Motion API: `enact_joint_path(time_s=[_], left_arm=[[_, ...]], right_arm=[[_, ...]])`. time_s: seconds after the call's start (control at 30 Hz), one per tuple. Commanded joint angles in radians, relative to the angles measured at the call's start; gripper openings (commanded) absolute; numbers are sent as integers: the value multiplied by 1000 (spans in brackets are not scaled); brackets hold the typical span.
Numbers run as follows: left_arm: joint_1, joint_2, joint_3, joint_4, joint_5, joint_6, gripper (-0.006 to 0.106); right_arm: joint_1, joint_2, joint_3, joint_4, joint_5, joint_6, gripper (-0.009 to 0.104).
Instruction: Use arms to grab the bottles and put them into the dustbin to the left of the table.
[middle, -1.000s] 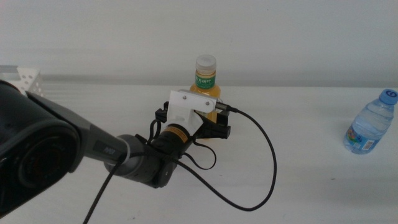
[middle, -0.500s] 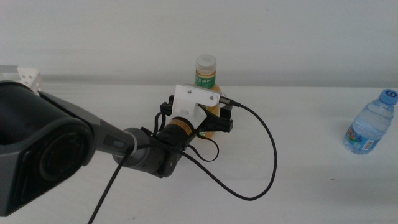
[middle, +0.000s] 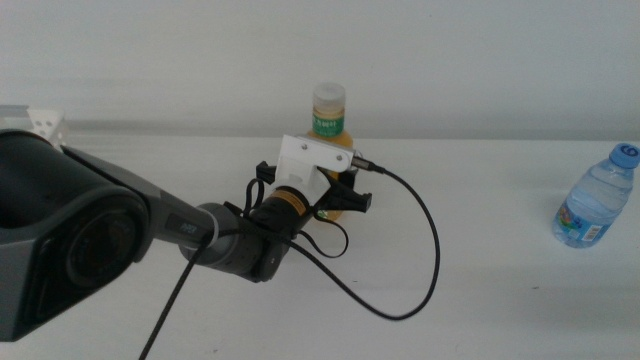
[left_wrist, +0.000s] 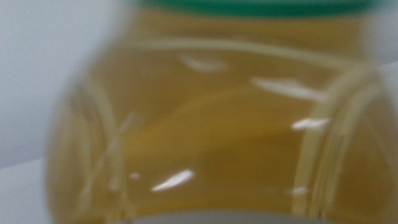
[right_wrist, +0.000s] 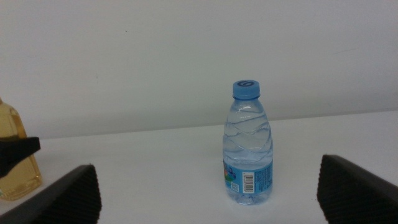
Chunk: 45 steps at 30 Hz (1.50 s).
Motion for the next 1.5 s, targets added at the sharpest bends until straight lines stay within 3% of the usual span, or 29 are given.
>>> enact_joint_path(time_s=[0.0,0.07,0.1,0.17,0.43,0.77,0.87,1.1,1.33,1.47], left_arm=[[11,0,-8,-14,1,1,45],[11,-2,0,-11,1,-1,29],[11,-31,40,6,-16,1,13],[11,-84,92,19,-23,26,-1],[9,-410,371,-13,72,56,-2],[23,-930,516,-230,648,171,-2],[66,-1052,516,-225,848,171,-2],[126,-1238,516,-70,1066,180,-2],[168,-1292,479,-74,1179,135,-2],[249,-1291,399,-71,1389,33,-2]], right_arm=[[1,-39,44,-12,-10,-3,93],[1,-39,44,-12,-10,-3,93],[1,-39,44,-12,-10,-3,93],[1,-39,44,-12,-10,-3,93],[1,-39,44,-12,-10,-3,93],[1,-39,44,-12,-10,-3,93],[1,-39,44,-12,-10,-3,93],[1,-39,44,-12,-10,-3,93],[1,-39,44,-12,-10,-3,93],[1,-39,44,-12,-10,-3,93]])
